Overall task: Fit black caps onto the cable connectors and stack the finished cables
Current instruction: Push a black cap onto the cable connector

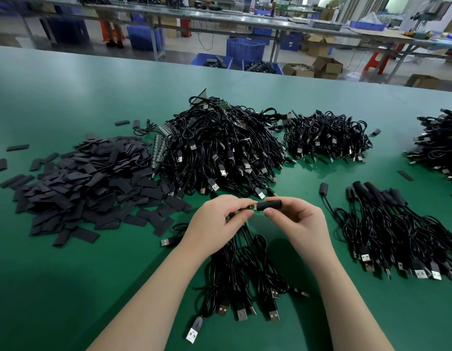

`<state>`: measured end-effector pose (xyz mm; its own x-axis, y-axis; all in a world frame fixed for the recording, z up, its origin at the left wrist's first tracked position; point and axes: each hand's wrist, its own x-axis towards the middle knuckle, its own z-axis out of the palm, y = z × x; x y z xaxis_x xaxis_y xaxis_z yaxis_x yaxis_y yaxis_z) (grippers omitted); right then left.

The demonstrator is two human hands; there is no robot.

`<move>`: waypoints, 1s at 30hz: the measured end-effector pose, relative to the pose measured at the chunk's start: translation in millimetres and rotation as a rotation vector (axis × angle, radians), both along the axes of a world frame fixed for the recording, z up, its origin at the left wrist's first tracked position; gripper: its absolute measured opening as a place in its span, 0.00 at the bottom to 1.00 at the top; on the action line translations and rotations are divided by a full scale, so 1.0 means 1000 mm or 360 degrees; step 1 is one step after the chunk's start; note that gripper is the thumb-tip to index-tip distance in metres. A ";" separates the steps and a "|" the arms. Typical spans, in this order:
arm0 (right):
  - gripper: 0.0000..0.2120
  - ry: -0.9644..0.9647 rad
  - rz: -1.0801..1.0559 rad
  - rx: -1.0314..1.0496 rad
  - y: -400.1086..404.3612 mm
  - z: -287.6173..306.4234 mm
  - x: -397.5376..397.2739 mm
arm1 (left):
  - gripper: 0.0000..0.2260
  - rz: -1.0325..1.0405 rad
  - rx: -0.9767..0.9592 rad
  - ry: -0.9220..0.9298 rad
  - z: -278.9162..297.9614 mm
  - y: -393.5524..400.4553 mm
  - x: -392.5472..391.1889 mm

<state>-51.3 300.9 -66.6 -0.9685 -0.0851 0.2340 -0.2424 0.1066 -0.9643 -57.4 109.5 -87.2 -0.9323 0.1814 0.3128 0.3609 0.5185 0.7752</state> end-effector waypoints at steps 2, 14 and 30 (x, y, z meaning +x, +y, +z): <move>0.13 -0.0001 -0.0001 0.0012 0.001 0.000 -0.001 | 0.12 -0.0016 -0.0008 -0.0002 0.000 0.000 0.000; 0.18 0.0028 0.0019 0.0036 -0.001 -0.002 0.000 | 0.12 -0.0007 -0.0001 -0.0004 0.000 0.000 0.000; 0.19 0.0146 -0.0104 0.0130 -0.005 -0.004 0.000 | 0.12 0.0007 0.0029 -0.0022 -0.001 0.002 -0.001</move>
<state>-51.1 296.0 -70.5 -0.9475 -0.0447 0.3166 -0.3189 0.2024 -0.9259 -58.6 111.1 -88.6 -0.9373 0.1717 0.3033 0.3481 0.5059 0.7892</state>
